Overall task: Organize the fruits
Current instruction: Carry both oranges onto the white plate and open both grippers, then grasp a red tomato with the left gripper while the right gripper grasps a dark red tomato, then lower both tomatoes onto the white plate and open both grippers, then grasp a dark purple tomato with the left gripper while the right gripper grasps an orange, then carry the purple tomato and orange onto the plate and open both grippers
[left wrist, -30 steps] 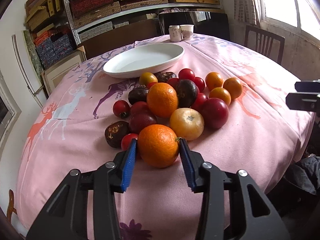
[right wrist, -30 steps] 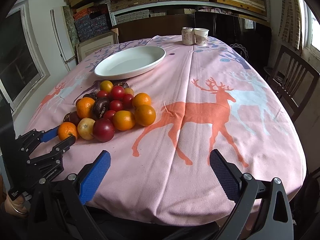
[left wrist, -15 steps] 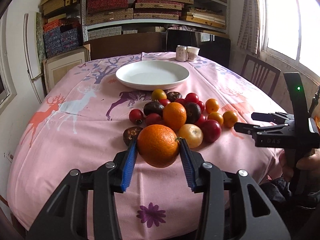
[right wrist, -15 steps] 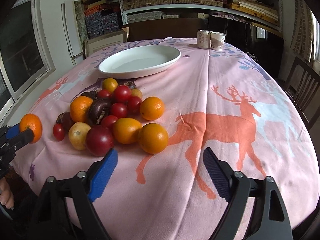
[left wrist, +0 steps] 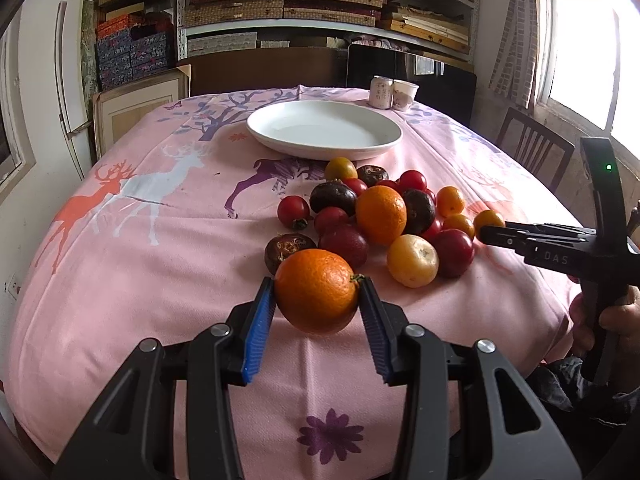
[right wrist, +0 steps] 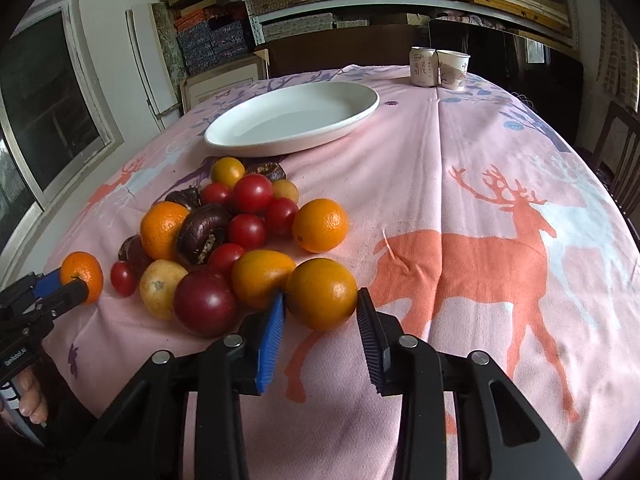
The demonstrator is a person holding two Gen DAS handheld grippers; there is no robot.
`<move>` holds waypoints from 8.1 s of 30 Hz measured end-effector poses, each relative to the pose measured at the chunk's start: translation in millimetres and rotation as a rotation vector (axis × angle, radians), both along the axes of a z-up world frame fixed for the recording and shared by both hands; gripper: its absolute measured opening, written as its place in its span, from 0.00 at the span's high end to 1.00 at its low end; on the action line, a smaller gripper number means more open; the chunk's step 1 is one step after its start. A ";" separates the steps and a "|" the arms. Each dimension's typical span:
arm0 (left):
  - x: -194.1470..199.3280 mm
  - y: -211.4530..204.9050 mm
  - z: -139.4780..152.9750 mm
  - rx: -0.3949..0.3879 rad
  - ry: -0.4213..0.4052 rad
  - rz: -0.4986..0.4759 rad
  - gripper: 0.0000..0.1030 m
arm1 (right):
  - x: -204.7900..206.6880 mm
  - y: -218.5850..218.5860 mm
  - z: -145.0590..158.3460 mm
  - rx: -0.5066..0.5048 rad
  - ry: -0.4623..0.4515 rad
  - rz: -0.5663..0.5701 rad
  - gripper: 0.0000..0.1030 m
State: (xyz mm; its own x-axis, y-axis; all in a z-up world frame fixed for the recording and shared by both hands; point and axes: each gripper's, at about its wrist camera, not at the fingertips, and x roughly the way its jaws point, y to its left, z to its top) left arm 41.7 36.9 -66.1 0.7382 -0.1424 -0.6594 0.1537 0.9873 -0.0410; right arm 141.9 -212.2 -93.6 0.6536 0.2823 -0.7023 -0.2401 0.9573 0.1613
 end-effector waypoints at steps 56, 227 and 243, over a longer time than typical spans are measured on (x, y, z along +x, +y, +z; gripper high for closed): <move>43.0 -18.9 -32.0 0.176 0.102 -0.153 0.73 | 16.2 -27.5 32.6 0.122 -0.099 -0.086 0.29; 116.8 33.1 -23.5 0.132 0.153 -0.066 0.60 | 49.9 16.9 3.9 0.324 0.058 0.221 0.60; 107.1 32.6 -13.2 0.116 0.098 -0.021 0.62 | 47.8 14.0 7.5 0.352 0.048 0.230 0.60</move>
State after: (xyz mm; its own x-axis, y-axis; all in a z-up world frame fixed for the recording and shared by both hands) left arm 148.8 69.5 -79.3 0.6672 -0.0755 -0.7410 0.1749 0.9829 0.0573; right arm 189.6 -198.2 -86.1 0.5143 0.6451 -0.5651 -0.4249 0.7640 0.4855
